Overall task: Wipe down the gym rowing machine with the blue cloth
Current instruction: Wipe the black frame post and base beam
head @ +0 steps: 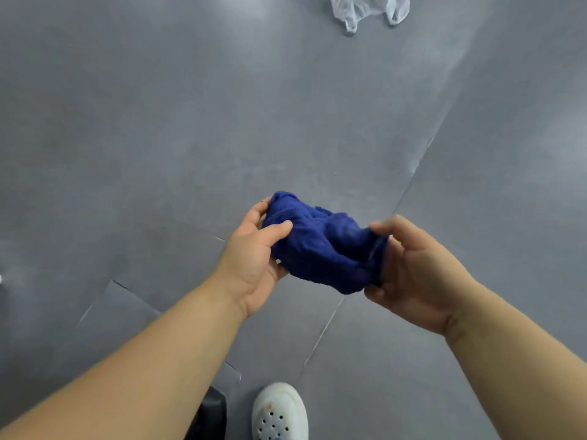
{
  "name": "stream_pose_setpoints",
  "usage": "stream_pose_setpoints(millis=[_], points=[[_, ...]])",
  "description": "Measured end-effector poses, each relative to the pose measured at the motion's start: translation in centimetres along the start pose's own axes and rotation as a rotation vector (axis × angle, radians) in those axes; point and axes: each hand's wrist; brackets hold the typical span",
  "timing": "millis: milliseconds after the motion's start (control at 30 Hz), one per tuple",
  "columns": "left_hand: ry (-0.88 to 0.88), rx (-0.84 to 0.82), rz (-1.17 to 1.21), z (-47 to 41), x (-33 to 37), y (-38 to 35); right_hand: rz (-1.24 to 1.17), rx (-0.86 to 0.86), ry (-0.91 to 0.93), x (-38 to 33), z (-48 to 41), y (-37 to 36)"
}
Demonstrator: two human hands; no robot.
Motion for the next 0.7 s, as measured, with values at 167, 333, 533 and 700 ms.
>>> stream_pose_setpoints(millis=[167,333,533,700], points=[[0.111,-0.271,-0.118,2.3,9.5,-4.8,-0.226,-0.037,-0.138,-7.1,4.9,-3.6],[0.105,-0.339,-0.341,1.8,21.6,-11.5,-0.338,-0.055,-0.075,-17.9,5.4,-7.3],[-0.115,-0.112,-0.651,2.4,40.4,-19.2,-0.159,-0.350,0.030,-36.0,6.2,-13.4],[-0.159,0.181,-1.003,9.1,55.5,-21.0,0.413,-0.431,0.258,-48.9,11.5,-24.2]])
Point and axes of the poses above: each hand's wrist, its own z-axis away from the middle knuckle, its own y-axis out of the back of the hand, x = y × z, and after that the axes turned 8 degrees about -x, right-handed
